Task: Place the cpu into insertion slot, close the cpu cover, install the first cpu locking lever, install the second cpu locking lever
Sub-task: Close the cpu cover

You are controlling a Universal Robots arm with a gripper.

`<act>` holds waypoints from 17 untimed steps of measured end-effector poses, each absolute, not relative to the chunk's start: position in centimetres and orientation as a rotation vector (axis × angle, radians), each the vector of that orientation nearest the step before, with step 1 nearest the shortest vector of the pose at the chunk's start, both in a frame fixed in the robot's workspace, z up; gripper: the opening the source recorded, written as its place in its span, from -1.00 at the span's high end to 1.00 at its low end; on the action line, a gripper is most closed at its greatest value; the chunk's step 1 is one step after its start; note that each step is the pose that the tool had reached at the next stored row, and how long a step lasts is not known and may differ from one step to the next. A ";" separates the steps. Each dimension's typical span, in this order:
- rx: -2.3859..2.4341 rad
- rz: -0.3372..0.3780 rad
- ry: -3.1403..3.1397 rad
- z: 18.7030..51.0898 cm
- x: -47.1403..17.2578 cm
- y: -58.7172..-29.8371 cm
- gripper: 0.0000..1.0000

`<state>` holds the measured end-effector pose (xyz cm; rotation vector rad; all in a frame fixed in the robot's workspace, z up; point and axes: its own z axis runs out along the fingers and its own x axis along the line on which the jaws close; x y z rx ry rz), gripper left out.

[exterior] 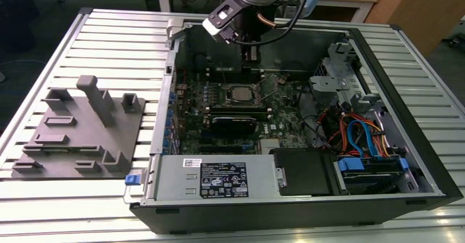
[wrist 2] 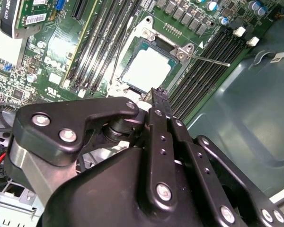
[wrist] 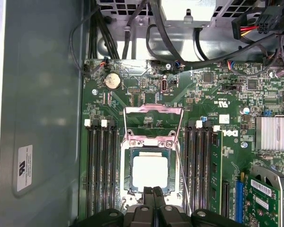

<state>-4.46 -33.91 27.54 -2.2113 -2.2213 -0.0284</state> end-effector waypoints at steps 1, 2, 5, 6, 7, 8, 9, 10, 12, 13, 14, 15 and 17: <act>-2.211 -0.028 -2.221 27.5 -4.4 -33.9 0.80; -2.211 -0.028 -2.221 27.5 -4.4 -33.9 0.80; -2.211 -0.028 -2.221 27.5 -4.1 -33.9 0.80; -2.211 -0.028 -2.221 27.5 -4.1 -33.9 0.80; -2.211 -0.028 -2.221 27.5 -4.0 -33.9 0.80; -2.211 -0.028 -2.221 27.5 -4.0 -33.9 0.80; -2.211 -0.028 -2.221 27.5 -4.0 -33.9 0.80; -2.211 -0.028 -2.221 27.5 -4.0 -33.9 0.80; -2.211 -0.028 -2.221 27.5 -3.8 -33.9 0.80; -2.211 -0.028 -2.221 27.5 -3.8 -33.9 0.80; -2.211 -0.028 -2.221 27.5 -3.7 -33.9 0.80; -2.211 -0.028 -2.221 27.5 -3.6 -33.9 0.80; -2.211 -0.028 -2.221 27.5 -3.5 -33.9 0.80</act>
